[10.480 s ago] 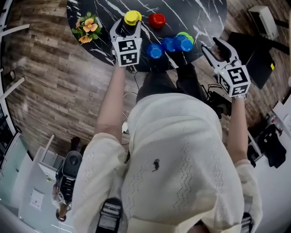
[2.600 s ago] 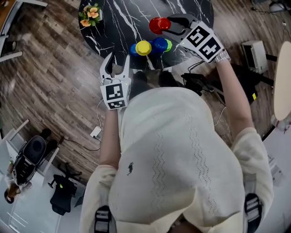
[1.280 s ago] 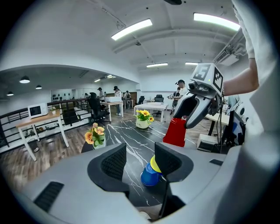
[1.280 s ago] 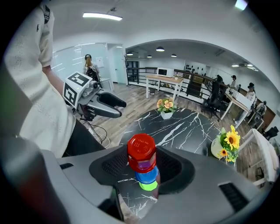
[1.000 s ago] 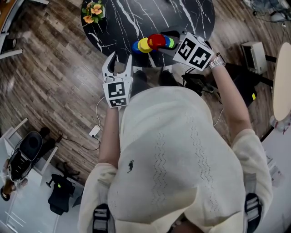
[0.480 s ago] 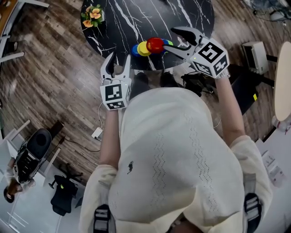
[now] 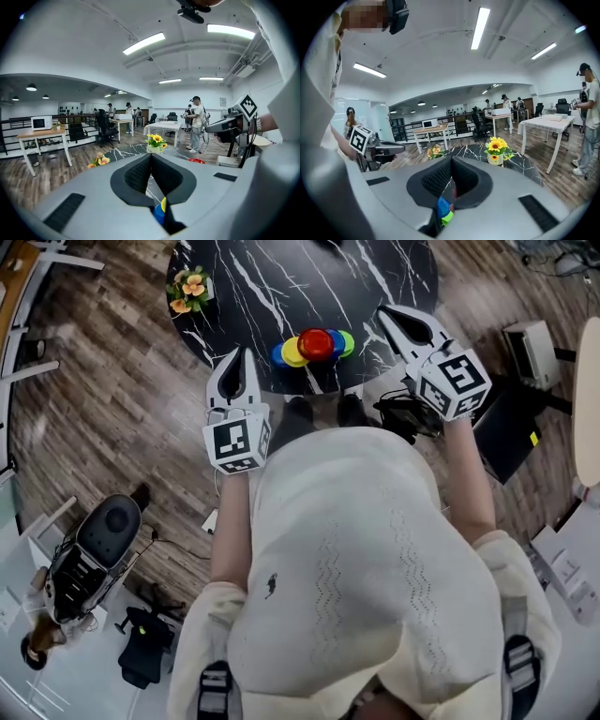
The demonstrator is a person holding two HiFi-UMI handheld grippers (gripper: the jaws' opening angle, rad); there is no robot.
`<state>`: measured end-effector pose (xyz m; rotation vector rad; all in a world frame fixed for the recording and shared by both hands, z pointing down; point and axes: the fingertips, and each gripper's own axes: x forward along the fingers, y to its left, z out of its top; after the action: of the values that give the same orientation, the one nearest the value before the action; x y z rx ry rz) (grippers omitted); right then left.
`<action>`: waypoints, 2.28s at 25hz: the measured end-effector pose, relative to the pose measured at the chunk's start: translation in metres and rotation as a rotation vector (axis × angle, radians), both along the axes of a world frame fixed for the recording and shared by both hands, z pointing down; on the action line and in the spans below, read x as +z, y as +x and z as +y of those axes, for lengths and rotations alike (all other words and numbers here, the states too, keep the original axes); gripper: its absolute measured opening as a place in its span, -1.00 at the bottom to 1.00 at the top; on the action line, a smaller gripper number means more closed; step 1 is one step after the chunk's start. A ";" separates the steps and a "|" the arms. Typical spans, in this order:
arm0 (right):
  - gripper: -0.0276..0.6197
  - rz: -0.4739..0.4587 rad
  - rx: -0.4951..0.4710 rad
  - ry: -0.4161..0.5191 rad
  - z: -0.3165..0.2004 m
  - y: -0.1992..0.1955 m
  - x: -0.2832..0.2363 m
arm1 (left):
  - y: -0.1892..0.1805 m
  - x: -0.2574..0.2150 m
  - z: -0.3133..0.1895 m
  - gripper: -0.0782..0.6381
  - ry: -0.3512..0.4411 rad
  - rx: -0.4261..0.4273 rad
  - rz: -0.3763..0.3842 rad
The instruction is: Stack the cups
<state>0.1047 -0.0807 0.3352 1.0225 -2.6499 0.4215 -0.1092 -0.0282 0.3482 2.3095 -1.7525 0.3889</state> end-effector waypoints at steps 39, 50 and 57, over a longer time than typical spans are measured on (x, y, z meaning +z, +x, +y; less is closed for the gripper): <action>-0.90 -0.092 0.115 0.263 -0.022 0.037 -0.155 | -0.006 -0.158 -0.024 -0.72 0.288 -0.055 0.008; -0.90 -0.083 0.098 0.265 -0.015 0.032 -0.150 | -0.002 -0.155 -0.018 -0.72 0.294 -0.044 -0.009; -0.90 -0.069 0.081 0.267 -0.015 0.025 -0.150 | -0.007 -0.155 -0.017 -0.72 0.288 -0.051 -0.010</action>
<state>0.1300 -0.0955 0.1854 1.2153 -2.7874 0.1214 -0.1162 -0.0447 0.1934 2.4476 -1.9817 0.1465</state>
